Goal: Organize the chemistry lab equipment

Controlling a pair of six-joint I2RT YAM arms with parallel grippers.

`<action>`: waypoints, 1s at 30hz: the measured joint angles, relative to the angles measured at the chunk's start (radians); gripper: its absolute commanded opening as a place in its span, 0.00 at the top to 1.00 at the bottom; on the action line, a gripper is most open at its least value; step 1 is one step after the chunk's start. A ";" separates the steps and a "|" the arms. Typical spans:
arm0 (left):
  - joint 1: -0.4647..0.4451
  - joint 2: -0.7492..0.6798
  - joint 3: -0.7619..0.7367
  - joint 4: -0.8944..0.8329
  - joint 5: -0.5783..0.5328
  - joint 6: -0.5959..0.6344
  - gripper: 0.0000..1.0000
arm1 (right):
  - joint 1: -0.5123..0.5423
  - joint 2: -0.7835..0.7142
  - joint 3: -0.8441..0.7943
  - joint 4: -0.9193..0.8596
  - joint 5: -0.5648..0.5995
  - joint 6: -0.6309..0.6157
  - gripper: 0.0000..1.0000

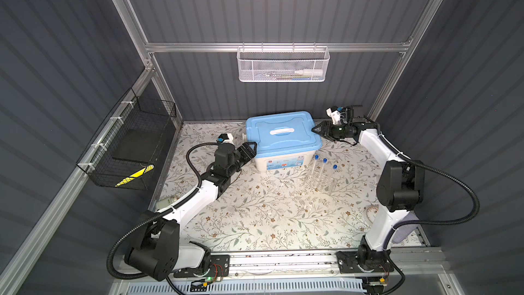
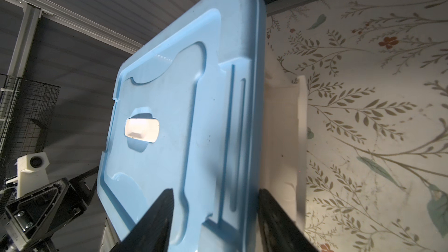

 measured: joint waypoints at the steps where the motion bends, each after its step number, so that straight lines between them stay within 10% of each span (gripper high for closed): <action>1: 0.000 0.004 0.002 -0.001 0.000 0.004 0.24 | 0.000 0.006 0.011 -0.002 0.000 0.001 0.43; 11: 0.000 0.070 0.064 -0.018 0.005 0.034 0.23 | 0.000 0.032 0.039 -0.017 0.014 -0.008 0.41; 24: 0.003 0.039 0.090 -0.119 -0.049 0.133 0.00 | -0.035 -0.016 -0.029 0.030 0.043 -0.027 0.01; 30: 0.059 0.005 0.090 -0.166 -0.063 0.177 0.00 | -0.072 -0.057 -0.099 0.094 0.038 -0.014 0.01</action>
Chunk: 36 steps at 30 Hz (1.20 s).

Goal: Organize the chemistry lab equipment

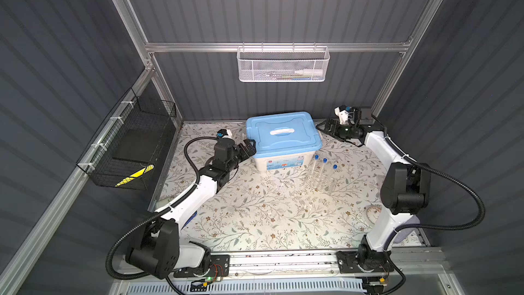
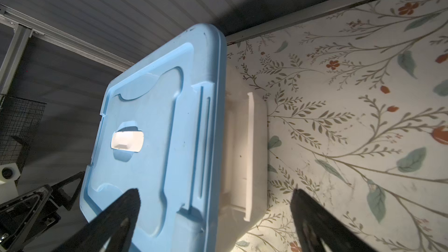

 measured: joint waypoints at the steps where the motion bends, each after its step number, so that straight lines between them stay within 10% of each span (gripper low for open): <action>1: 0.018 0.000 0.000 -0.001 0.009 0.003 0.00 | -0.005 0.000 -0.005 0.007 -0.005 0.003 0.01; 36: 0.114 0.295 0.029 0.356 0.447 -0.120 0.01 | -0.004 0.135 -0.125 0.472 -0.333 0.417 0.05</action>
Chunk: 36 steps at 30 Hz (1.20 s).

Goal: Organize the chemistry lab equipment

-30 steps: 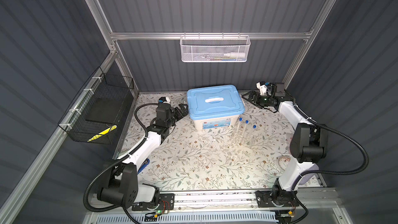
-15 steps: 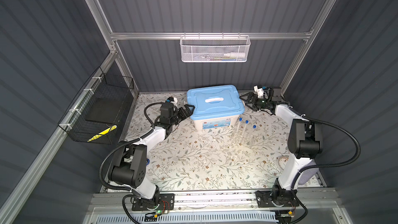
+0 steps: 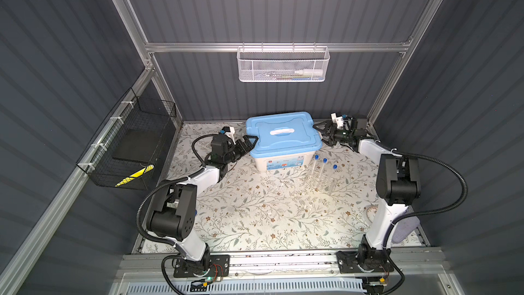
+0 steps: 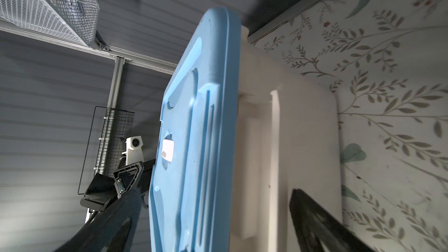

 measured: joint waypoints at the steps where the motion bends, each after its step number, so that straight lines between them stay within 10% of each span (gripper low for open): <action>1: 0.000 0.000 0.001 0.000 0.001 -0.003 0.01 | 0.002 0.000 0.000 0.007 -0.005 0.008 0.06; 36: 0.005 -0.074 0.020 -0.059 -0.031 0.006 0.08 | 0.054 -0.105 0.035 -0.206 0.153 -0.186 0.15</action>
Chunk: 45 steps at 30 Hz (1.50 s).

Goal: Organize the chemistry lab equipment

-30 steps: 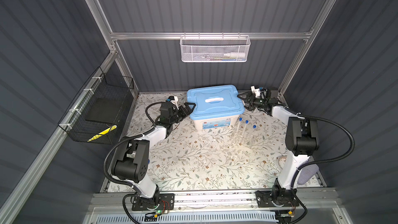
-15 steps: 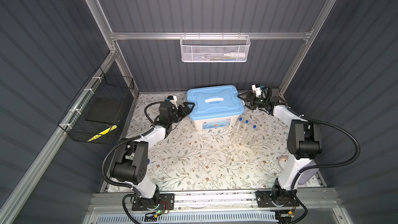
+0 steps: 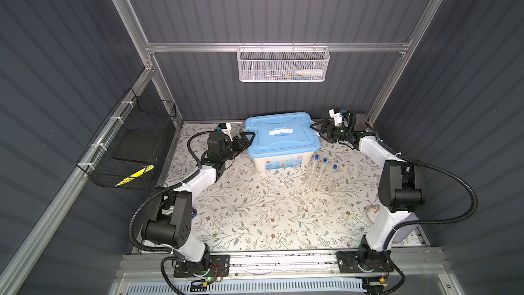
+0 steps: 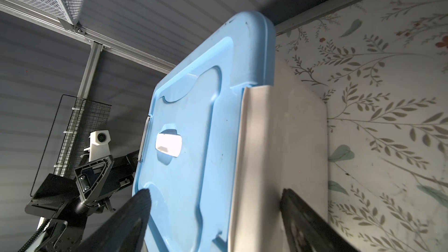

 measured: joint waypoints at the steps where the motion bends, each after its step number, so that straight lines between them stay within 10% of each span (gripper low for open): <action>1: -0.001 0.000 0.001 -0.003 -0.002 0.003 0.08 | 0.002 -0.002 0.000 -0.006 0.006 -0.008 0.15; 45: -0.083 -0.017 0.114 -0.159 -0.135 0.099 0.11 | 0.088 -0.041 0.118 -0.322 0.208 -0.217 0.18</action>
